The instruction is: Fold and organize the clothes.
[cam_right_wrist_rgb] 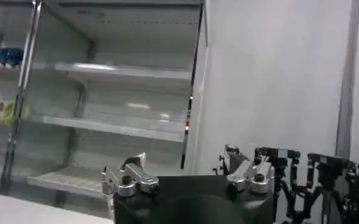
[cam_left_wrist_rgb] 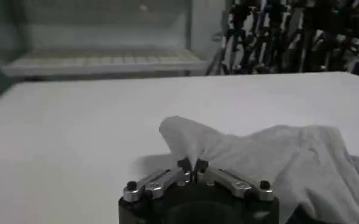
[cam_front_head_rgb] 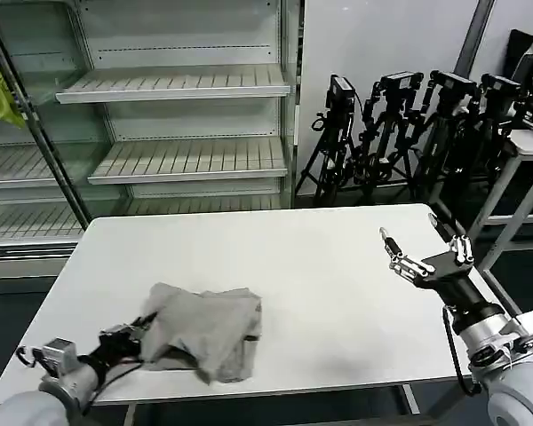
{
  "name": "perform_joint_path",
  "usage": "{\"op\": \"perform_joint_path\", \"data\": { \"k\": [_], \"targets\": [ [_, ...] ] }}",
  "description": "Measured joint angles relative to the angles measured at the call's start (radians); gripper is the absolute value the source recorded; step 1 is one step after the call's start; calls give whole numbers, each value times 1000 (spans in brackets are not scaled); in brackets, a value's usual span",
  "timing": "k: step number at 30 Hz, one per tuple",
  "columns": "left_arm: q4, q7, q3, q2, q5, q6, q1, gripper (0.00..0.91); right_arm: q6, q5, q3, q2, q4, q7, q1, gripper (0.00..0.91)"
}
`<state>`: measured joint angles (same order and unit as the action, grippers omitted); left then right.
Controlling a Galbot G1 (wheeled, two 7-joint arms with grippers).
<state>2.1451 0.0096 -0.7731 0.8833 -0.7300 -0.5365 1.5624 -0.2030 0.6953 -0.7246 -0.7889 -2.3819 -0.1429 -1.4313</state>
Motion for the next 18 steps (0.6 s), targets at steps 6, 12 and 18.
{"op": "perform_joint_path", "data": {
  "k": [6, 12, 18],
  "targets": [
    [-32, 11, -125, -54, 23, 7, 10, 40, 10, 1, 20, -1, 14, 5, 18, 907],
    [-77, 24, -239, -110, 71, 25, 11, 40, 16, 3, 39, -1, 26, 8, 38, 907],
    [-139, 47, -325, -151, 213, 69, 2, 50, 22, 4, 48, -3, 37, 10, 44, 907]
  ]
}}
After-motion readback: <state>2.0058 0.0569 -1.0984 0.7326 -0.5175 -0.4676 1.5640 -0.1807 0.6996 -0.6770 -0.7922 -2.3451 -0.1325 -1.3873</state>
